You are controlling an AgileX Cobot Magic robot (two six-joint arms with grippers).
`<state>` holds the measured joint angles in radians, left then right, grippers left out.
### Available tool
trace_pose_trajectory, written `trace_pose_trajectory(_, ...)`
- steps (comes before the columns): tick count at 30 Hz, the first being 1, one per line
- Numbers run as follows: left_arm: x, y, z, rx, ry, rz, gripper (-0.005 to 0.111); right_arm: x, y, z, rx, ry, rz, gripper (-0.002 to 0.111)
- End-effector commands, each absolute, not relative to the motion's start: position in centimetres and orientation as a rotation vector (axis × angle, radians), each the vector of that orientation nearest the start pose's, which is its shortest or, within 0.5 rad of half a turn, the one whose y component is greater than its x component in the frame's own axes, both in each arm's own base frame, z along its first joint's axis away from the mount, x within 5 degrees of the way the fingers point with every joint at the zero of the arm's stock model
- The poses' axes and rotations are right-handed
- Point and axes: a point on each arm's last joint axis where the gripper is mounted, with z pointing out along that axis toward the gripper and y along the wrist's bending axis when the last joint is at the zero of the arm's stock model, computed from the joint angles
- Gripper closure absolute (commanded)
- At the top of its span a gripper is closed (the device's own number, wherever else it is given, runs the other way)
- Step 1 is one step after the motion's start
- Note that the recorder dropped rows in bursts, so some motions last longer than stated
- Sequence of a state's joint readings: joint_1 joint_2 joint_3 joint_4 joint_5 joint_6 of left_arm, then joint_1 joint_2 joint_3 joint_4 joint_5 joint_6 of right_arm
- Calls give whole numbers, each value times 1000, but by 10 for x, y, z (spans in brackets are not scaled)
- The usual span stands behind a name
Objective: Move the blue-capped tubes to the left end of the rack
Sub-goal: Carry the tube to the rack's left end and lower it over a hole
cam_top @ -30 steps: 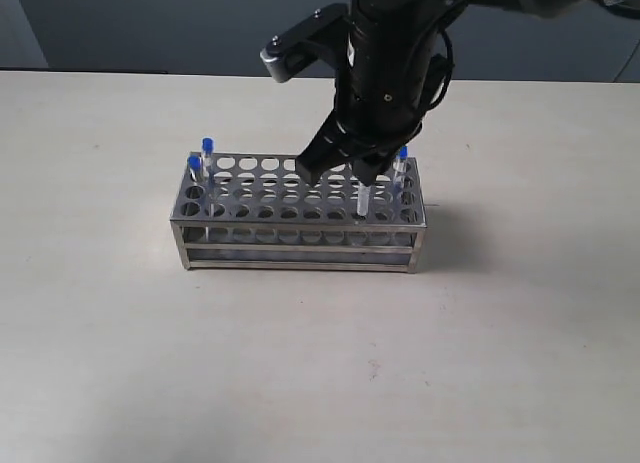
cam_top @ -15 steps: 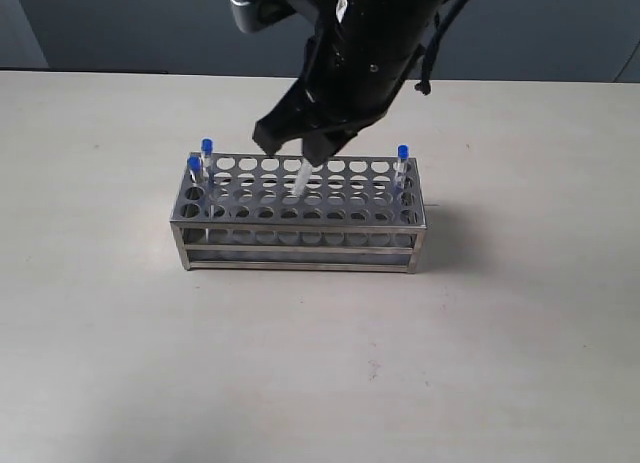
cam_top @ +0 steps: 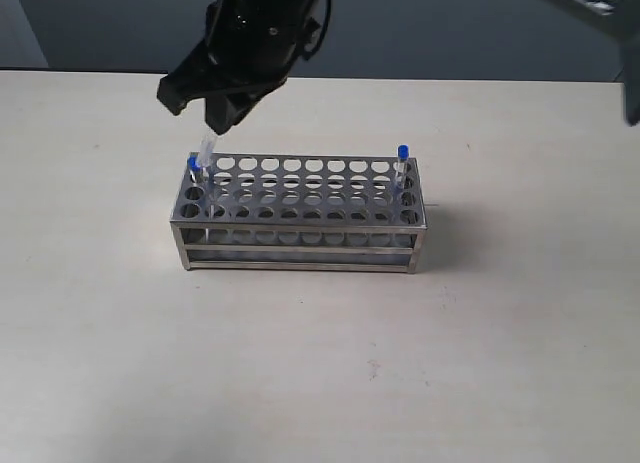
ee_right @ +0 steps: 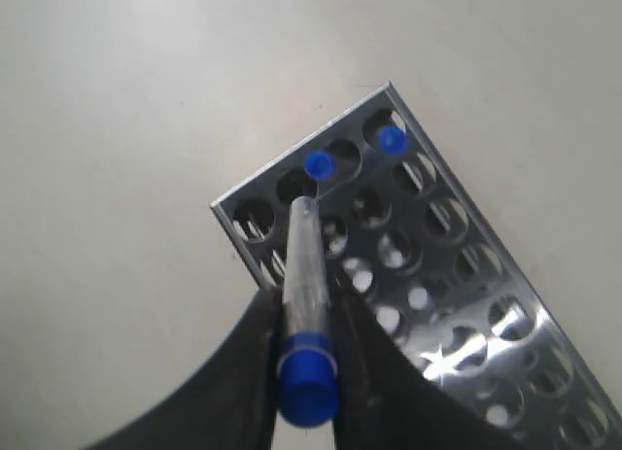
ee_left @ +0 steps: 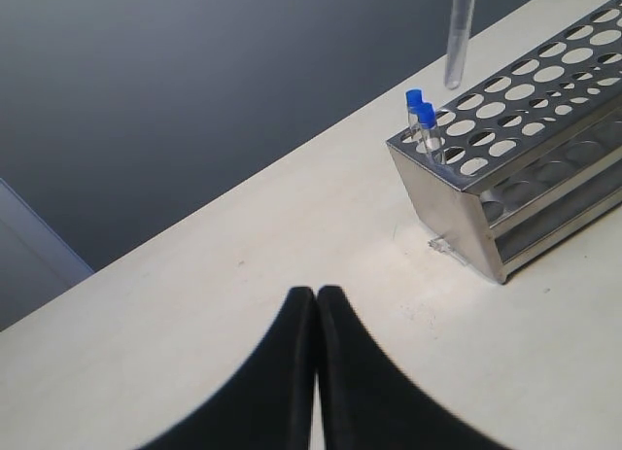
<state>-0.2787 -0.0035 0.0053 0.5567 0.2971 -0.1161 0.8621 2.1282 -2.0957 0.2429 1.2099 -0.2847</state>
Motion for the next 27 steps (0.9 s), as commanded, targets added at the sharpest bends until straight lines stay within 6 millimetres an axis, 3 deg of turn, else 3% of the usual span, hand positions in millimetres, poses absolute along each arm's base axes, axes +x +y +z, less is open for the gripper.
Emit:
trace_pose_trajectory(1, 56, -2, 191, 489, 1666, 233, 106, 290, 391, 289, -1504, 2307, 498, 109)
trace_pose_trajectory(5, 56, -2, 191, 489, 1666, 233, 106, 292, 398, 280, -1516, 2309, 490, 109)
trace_pose_trajectory(27, 56, -2, 191, 489, 1666, 233, 106, 291, 394, 284, -1420, 2376, 483, 109)
